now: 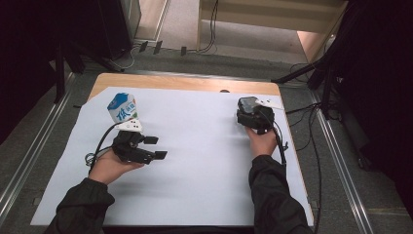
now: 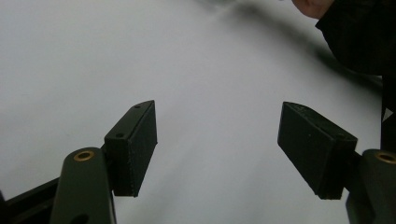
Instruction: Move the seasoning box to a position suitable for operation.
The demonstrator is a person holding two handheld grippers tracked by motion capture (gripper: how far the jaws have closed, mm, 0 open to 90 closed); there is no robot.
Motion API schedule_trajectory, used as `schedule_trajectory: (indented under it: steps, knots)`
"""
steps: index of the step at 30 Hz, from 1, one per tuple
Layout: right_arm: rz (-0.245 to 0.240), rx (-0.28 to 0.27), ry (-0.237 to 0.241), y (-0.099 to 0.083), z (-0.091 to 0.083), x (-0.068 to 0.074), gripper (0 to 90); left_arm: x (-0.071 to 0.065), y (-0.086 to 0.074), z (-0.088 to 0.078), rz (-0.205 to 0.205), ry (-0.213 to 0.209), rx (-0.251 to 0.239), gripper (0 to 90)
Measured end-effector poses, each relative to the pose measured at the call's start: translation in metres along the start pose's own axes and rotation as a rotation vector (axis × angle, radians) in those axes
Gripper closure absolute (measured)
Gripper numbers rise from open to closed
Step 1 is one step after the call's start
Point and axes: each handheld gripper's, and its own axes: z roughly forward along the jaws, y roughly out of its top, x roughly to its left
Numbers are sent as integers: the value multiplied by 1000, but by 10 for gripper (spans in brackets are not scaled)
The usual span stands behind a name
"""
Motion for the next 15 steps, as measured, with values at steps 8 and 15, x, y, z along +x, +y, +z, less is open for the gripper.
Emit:
schedule_trajectory:
  steps: [8,15]
  knots:
    - [-24,-1,46,0,-17,14,162,4,5,8,-12,-32,28,325]
    - [-29,1,75,-5,-28,23,162,7,10,13,-5,-9,24,328]
